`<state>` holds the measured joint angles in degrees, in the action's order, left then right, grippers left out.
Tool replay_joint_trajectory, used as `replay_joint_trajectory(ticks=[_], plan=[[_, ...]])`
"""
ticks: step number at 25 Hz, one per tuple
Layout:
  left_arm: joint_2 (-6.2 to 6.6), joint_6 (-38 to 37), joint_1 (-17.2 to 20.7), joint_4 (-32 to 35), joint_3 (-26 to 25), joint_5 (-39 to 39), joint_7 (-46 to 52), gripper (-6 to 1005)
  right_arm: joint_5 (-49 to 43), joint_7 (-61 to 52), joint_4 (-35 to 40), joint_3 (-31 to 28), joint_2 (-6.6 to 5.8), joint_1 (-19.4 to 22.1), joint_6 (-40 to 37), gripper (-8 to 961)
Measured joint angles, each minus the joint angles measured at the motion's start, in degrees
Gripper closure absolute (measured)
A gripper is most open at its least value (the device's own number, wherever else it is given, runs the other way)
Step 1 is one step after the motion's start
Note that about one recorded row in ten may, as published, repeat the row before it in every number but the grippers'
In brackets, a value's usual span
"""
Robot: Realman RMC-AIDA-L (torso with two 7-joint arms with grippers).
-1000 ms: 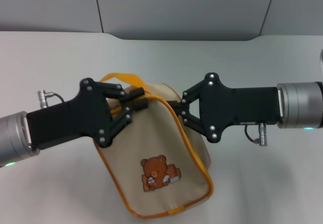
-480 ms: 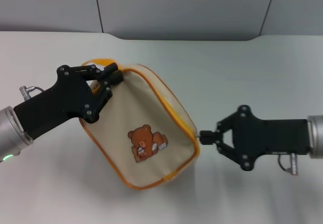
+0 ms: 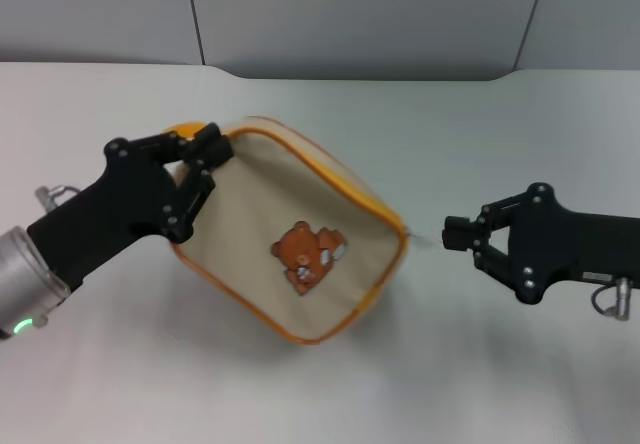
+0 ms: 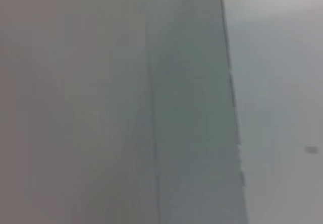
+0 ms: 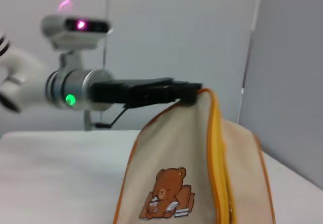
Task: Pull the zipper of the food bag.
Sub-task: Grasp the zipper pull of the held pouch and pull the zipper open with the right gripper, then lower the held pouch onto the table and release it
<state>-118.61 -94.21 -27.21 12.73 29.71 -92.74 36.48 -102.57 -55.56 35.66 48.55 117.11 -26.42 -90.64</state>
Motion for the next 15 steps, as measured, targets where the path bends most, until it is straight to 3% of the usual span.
replay_joint_trajectory(ticks=[3, 8, 13, 15], plan=[[-0.01, 0.9, 0.8, -0.9, -0.1, 0.2, -0.2, 880, 0.3, -1.1, -0.1, -0.7, 0.08, 0.4, -0.6, 888], [-0.03, 3.6, 4.1, -1.5, 0.2, -0.1, -0.3, 876, 0.7, -0.7, -0.8, -7.1, 1.79, 1.0, -5.2, 794], [0.09, 3.9, 7.6, -1.1, 0.4, -0.2, -0.3, 872, 0.7, -0.7, -5.6, -9.6, 1.43, -0.4, -7.1, 699], [0.15, 3.8, 8.5, -1.0, 0.6, -0.3, -0.3, 870, 0.7, -0.7, -6.5, -9.4, 1.38, -0.7, -7.1, 615]])
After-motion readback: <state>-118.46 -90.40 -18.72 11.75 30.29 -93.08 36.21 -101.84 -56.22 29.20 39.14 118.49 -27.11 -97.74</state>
